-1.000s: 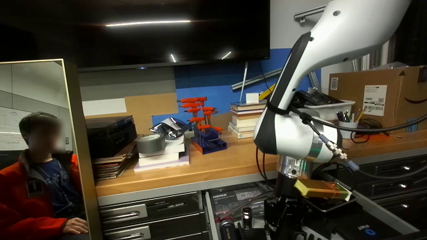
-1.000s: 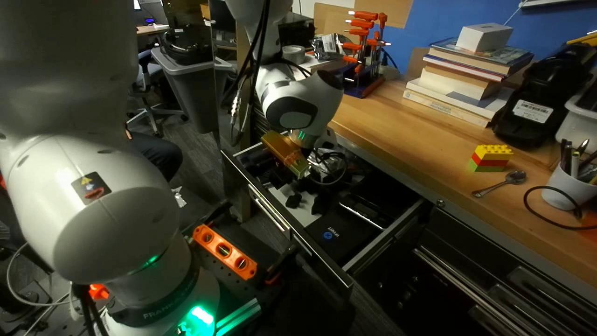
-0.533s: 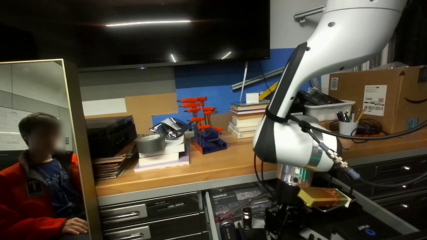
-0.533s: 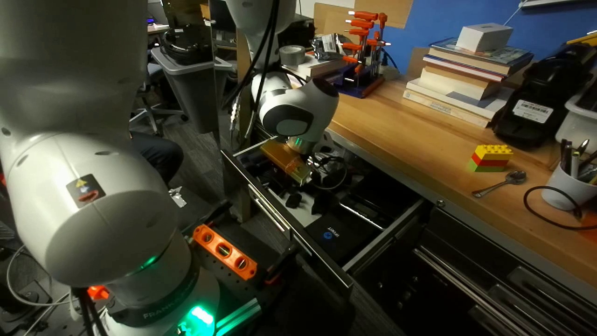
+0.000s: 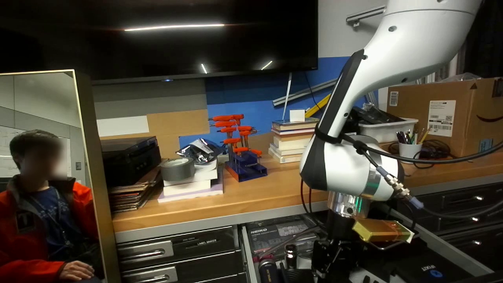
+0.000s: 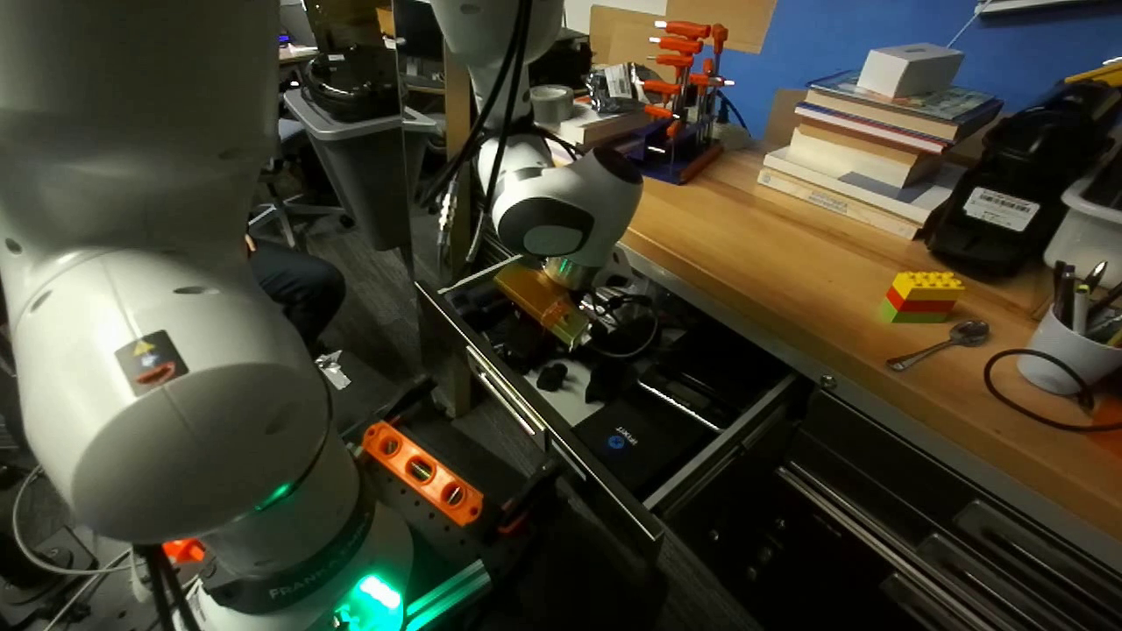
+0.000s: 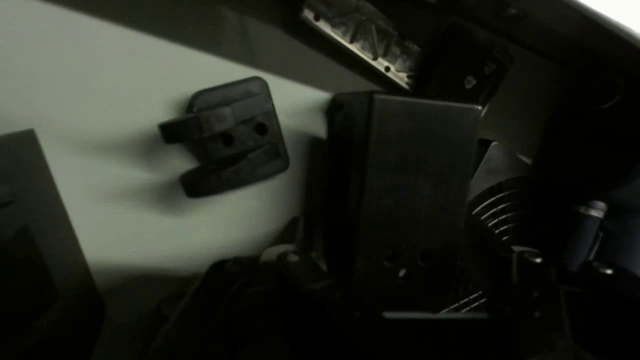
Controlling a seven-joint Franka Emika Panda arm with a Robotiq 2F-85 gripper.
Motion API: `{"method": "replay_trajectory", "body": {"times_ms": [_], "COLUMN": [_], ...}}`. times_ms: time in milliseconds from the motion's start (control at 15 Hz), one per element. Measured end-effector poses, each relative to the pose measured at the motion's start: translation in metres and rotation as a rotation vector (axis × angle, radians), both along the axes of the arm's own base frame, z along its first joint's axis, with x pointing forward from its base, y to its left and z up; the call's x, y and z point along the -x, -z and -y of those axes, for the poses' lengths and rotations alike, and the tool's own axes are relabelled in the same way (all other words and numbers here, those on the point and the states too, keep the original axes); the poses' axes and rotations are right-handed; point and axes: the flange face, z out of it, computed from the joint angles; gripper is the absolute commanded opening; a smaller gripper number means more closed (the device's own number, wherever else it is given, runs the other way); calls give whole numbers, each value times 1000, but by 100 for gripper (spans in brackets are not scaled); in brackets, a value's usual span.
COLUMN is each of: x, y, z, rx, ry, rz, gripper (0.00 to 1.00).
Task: Put the black objects in the drawer, then close it
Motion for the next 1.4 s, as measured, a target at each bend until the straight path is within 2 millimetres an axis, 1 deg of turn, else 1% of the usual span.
{"method": "replay_trajectory", "body": {"times_ms": [133,267,333,467,733,867,933,1000,1133,1400], "x": [-3,-9,-13,-23,-38,-45,-48,-52,-61,-76], "y": [-2,-5,-8,-16,-34,-42,-47,-52,-62,-77], "z": [-3,-12,-20,-44,-103,-125,-131,-136,-139,-131], "rx": [0,11,24,49,91,116,131,149,189,286], "ry": [24,97,149,251,444,537,580,621,701,872], "rz": [-3,-9,-5,3,37,59,72,88,124,181], "gripper": [100,100,100,100,100,100,100,100,100,100]}}
